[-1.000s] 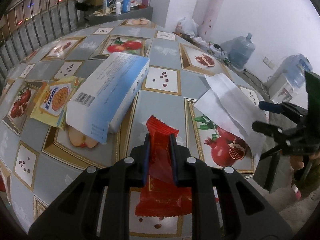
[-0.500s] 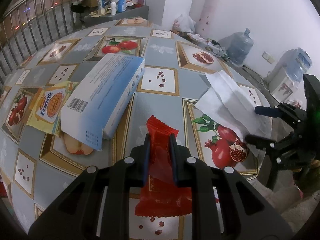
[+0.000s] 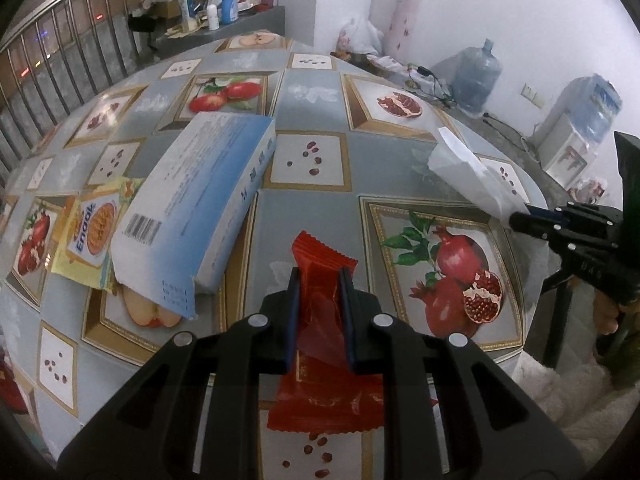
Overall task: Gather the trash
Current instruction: 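Carry red wrapper with left tool while right tool carries tissue toward wastebasket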
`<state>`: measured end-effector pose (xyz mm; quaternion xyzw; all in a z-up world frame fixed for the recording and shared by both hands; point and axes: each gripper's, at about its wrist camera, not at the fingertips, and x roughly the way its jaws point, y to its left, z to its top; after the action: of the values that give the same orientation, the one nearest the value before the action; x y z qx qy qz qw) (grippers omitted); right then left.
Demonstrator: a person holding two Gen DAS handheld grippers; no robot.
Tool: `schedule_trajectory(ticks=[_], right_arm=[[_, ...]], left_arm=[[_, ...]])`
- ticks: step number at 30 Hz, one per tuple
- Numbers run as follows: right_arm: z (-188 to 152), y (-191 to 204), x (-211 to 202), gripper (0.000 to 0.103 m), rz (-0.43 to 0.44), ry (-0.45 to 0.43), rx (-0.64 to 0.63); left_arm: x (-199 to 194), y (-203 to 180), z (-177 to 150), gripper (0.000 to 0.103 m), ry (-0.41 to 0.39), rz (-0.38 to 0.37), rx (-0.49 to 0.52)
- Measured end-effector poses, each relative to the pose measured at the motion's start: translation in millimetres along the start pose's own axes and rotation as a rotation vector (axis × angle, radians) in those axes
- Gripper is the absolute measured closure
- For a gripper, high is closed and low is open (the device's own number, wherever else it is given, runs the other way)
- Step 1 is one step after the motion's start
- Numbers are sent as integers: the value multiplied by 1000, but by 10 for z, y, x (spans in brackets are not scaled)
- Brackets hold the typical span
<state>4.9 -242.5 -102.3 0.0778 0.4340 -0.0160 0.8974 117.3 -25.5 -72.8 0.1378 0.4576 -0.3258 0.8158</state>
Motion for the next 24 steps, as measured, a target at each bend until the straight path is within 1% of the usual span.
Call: schedule_trajectory(ticks=[2, 11, 15, 20, 24], right_arm=[[15, -7, -44, 97, 4, -23, 9], [125, -110, -339, 98, -3, -150, 51], [161, -231, -498, 98, -13, -206, 86], [168, -387, -648, 98, -39, -257, 115], [166, -611, -807, 98, -69, -304, 167]], left_arm=[[-34, -31, 33, 87, -10, 10, 9], [-214, -199, 229, 87, -64, 28, 48], [-285, -333, 359, 87, -93, 28, 79], [-360, -544, 587, 87, -136, 14, 134], [-392, -740, 763, 87, -162, -2, 180]])
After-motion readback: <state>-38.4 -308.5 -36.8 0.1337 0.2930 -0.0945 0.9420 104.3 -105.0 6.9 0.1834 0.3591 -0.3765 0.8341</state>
